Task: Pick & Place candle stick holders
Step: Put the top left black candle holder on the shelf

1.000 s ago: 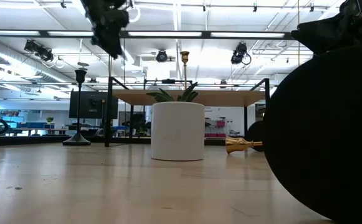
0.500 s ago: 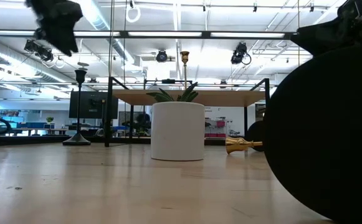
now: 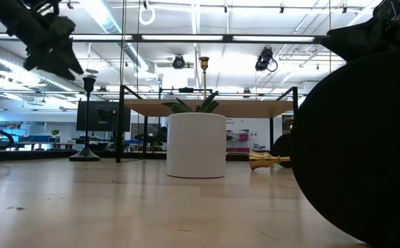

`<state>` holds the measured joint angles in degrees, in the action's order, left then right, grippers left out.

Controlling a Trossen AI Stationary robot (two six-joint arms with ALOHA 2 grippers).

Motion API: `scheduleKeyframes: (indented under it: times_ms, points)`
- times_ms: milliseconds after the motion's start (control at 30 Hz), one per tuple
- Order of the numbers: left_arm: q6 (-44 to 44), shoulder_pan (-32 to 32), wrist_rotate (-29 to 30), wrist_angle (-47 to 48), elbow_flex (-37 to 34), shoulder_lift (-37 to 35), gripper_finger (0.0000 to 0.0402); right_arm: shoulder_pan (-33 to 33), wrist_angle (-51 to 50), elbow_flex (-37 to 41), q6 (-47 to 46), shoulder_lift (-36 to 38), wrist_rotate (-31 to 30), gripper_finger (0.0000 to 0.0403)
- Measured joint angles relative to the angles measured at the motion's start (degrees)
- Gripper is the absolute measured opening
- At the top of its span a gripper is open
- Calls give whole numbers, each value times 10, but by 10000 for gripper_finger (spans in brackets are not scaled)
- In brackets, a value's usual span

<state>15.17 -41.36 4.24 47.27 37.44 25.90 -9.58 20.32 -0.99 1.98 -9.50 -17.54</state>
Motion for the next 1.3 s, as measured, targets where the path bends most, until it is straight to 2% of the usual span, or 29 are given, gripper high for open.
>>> scheduleKeyframes:
  times_ms: [67, 167, 633, 800, 1200, 1300]
  points:
    - [40, 2, 39, -2, -7, 3, 193, 0, 0, 0, 0, 0, 0, 103]
    - [66, 9, 48, -16, -30, 7, 193, 0, -3, 0, 0, 0, 0, 103]
    - [63, 54, 107, -159, -133, 15, 193, 0, -7, 0, 4, 0, 0, 103]
    - [63, 64, 147, -195, -160, 15, 193, 0, -7, 0, 4, 0, 0, 103]
    - [60, 66, 161, -331, -241, 15, 191, 0, -7, 0, 4, 0, 0, 103]
    - [60, 66, 168, -338, -247, 15, 181, 0, -6, 0, 4, 0, 0, 103]
